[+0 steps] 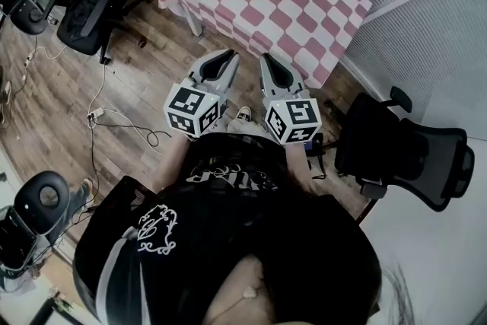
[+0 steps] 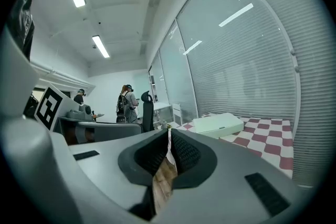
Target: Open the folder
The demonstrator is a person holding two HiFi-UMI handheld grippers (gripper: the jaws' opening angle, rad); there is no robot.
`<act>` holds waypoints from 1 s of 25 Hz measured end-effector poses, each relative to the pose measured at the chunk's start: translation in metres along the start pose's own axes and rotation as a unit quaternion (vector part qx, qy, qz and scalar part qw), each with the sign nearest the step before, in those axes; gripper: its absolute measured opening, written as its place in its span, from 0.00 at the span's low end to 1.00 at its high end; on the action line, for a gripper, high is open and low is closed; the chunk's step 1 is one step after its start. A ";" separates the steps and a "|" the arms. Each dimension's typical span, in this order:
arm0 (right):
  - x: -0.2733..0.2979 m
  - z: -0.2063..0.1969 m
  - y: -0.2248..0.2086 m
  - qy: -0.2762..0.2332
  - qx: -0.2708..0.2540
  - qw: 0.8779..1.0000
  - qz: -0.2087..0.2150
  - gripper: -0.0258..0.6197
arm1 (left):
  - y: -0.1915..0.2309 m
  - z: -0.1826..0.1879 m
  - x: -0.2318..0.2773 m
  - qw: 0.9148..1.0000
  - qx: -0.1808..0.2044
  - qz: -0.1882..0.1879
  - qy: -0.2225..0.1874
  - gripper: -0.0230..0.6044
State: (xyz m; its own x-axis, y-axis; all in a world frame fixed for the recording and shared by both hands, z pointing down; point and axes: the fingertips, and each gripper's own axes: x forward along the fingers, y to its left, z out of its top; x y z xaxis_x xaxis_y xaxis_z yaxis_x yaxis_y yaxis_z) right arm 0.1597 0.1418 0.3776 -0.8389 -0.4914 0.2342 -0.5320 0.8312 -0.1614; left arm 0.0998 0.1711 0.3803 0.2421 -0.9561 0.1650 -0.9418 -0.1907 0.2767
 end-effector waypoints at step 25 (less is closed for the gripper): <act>0.043 0.009 -0.088 0.009 0.013 0.999 0.033 0.07 | 0.016 0.005 0.081 0.999 0.018 0.042 0.019 0.12</act>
State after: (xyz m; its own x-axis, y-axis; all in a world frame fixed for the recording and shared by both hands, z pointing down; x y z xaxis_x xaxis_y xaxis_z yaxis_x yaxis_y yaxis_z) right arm 0.1691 0.0453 0.3937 -0.8697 -0.4312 0.2403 -0.4793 0.8542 -0.2018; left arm 0.1031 0.0901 0.3936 0.1695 -0.9600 0.2228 -0.9669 -0.1183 0.2259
